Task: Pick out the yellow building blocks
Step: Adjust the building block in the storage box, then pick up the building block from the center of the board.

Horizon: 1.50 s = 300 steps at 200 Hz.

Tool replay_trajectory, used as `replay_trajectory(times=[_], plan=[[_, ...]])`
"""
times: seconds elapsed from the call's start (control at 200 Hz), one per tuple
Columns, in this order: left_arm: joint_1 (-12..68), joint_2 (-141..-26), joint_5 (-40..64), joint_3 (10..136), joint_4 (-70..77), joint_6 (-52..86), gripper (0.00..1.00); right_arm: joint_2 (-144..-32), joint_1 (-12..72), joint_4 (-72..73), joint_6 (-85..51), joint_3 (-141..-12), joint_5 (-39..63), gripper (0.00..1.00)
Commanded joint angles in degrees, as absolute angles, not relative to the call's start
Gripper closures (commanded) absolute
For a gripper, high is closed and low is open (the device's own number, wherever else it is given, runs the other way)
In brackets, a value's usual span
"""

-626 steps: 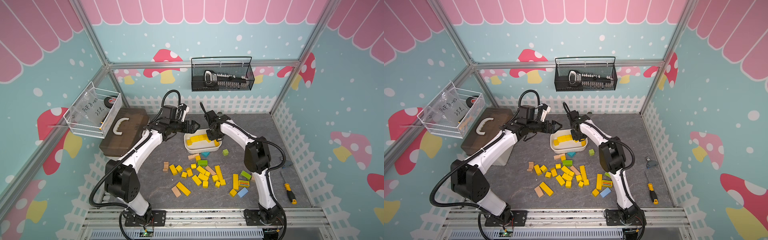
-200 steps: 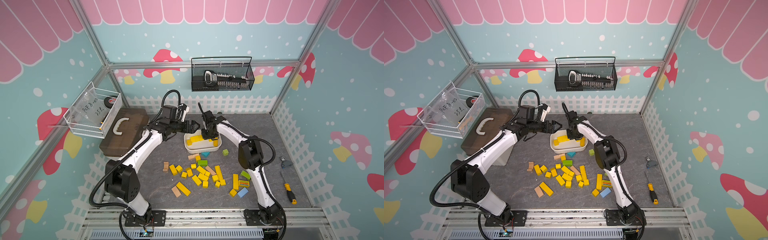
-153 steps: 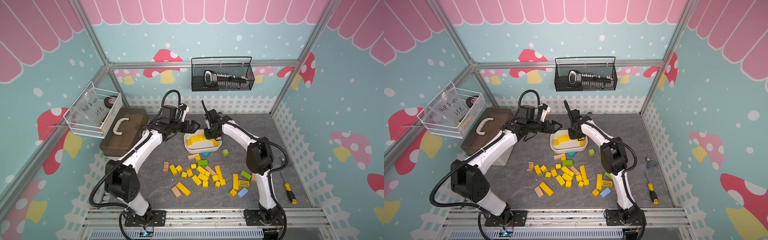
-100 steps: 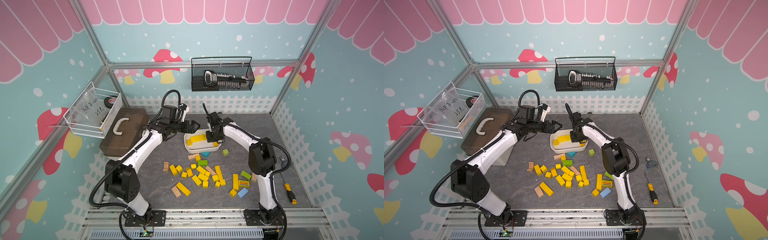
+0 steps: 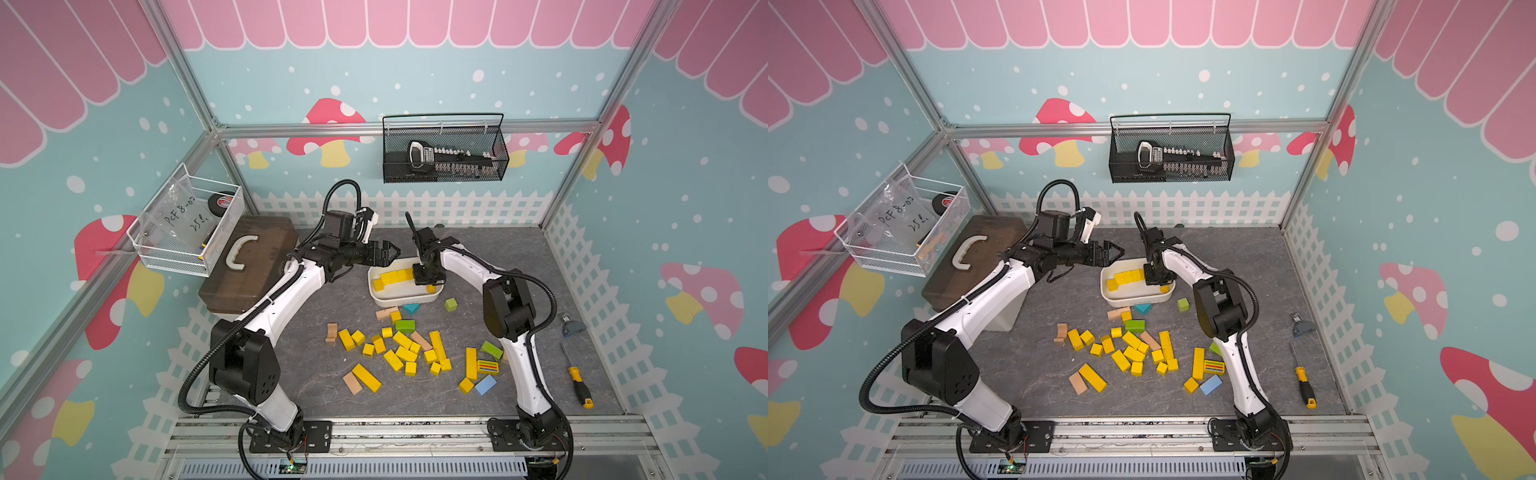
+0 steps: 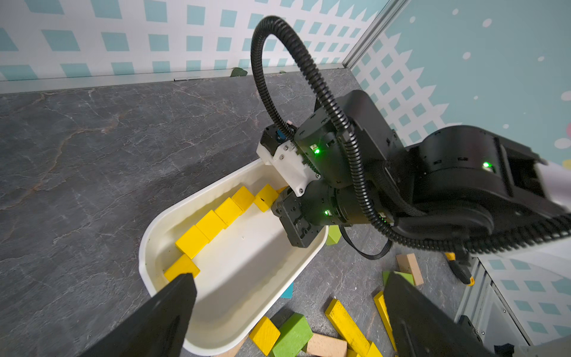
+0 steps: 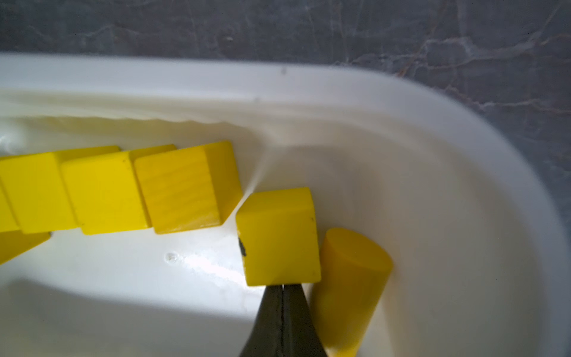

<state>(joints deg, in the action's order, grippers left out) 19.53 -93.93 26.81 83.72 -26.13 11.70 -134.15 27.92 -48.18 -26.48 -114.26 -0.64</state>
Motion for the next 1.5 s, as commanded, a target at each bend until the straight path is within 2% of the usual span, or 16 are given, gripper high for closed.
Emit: replay_trajectory(times=[0.0,0.305,0.51,0.65,0.781,1.056,1.196,1.371,1.496], plan=[[19.2,-93.9,27.4,85.3,-26.7,11.0,0.0,-135.8,27.7,-49.4,-26.6,-117.4,-1.1,1.0],[19.2,-94.1,27.3,85.3,-26.7,11.0,0.0,-138.2,27.5,-50.6,-26.0,-122.2,0.4,1.0],[19.2,-94.0,27.2,85.3,-26.6,11.1,0.0,-132.7,27.5,-48.4,-25.7,-115.3,0.8,1.0],[19.2,-93.2,27.1,84.6,-25.6,11.7,0.0,-120.5,27.6,-41.9,-26.2,-101.4,1.2,1.0],[19.4,-92.7,26.9,84.2,-25.2,11.5,0.01,-103.9,27.6,-34.5,-28.2,-84.0,1.1,1.0],[23.2,-91.5,23.1,82.5,-24.2,9.1,0.0,-71.7,27.7,-26.3,-34.9,-48.6,-0.8,0.85],[29.4,-89.9,19.3,81.3,-23.9,5.4,0.0,-56.4,27.9,-21.3,-40.4,-32.6,-0.9,0.75],[36.3,-86.2,12.8,77.8,-21.8,0.6,0.0,-43.2,27.9,-21.7,-43.8,-25.1,-2.3,0.67],[38.8,-84.5,11.1,77.4,-21.4,0.9,0.0,-41.0,27.8,-21.5,-44.7,-23.0,-3.2,0.66]])
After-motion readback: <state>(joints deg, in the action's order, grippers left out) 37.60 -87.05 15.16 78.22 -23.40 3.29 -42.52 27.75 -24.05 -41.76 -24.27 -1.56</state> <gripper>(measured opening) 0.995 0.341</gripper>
